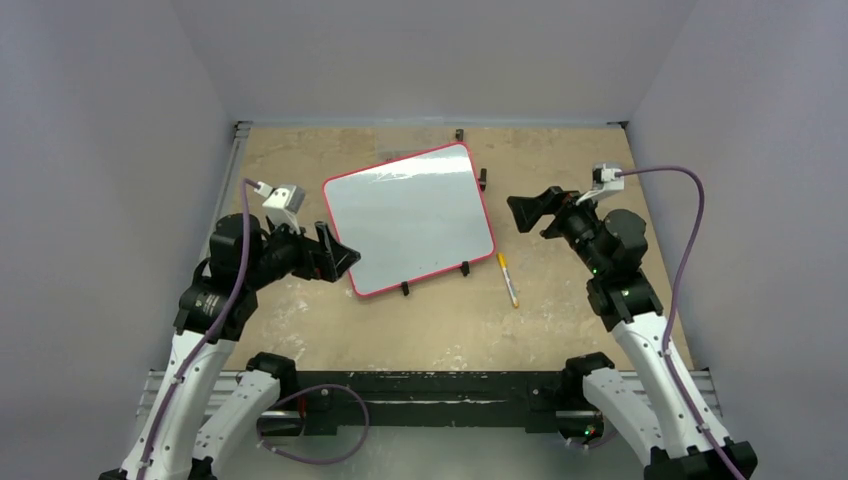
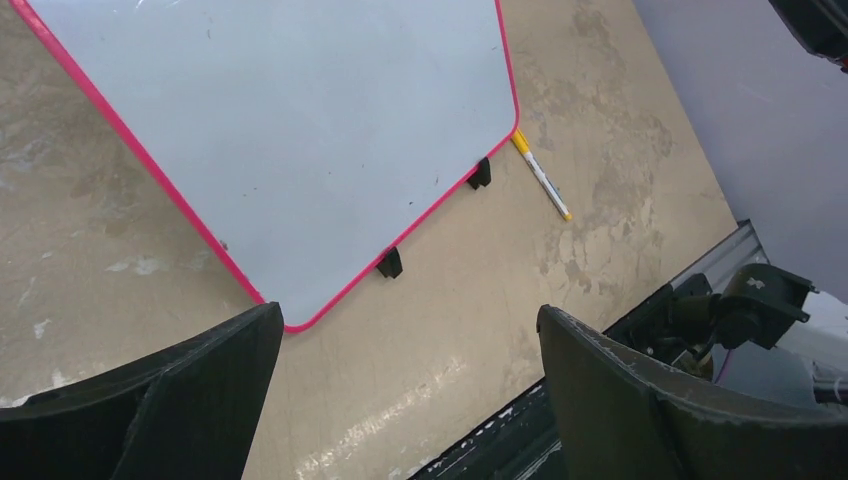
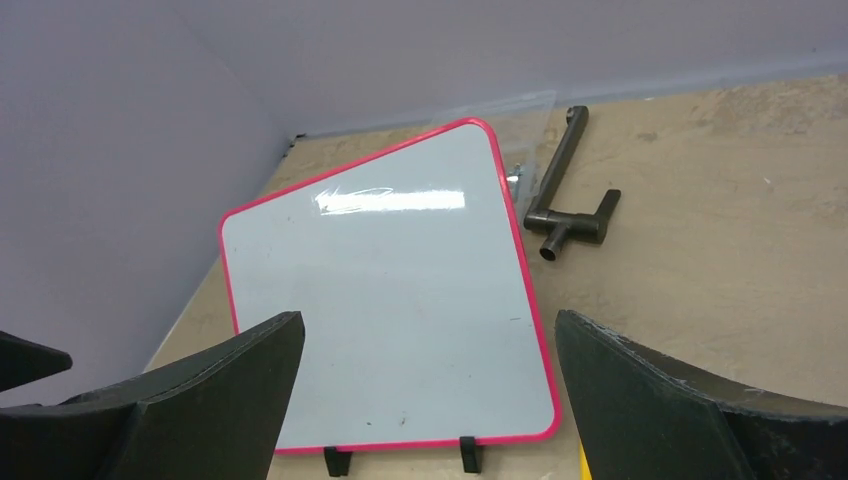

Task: Write a sentence on the whiteboard
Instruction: Pick up the whiteboard marker from the center of the board.

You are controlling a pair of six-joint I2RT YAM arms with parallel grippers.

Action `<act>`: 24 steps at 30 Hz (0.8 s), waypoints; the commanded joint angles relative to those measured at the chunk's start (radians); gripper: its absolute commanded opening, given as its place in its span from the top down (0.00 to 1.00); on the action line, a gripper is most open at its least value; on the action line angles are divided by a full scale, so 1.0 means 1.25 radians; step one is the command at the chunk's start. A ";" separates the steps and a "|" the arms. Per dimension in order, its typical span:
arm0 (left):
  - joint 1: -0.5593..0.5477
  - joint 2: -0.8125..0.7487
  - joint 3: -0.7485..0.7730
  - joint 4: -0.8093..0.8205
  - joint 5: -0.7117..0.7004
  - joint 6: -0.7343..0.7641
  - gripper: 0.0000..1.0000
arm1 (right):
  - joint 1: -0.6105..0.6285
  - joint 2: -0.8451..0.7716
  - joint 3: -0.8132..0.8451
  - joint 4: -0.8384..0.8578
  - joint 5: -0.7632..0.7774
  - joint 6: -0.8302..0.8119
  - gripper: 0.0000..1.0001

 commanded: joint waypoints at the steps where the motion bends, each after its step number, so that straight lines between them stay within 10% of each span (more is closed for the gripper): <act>1: -0.018 -0.003 0.007 0.034 0.042 0.029 0.00 | -0.002 0.002 0.007 -0.018 0.004 0.018 0.01; 12: -0.024 0.001 0.007 0.038 0.062 0.027 0.01 | 0.035 0.133 -0.011 -0.334 0.154 0.098 0.01; 24: -0.024 -0.002 0.009 0.031 0.057 0.033 0.04 | 0.144 0.349 -0.058 -0.308 0.251 0.126 0.21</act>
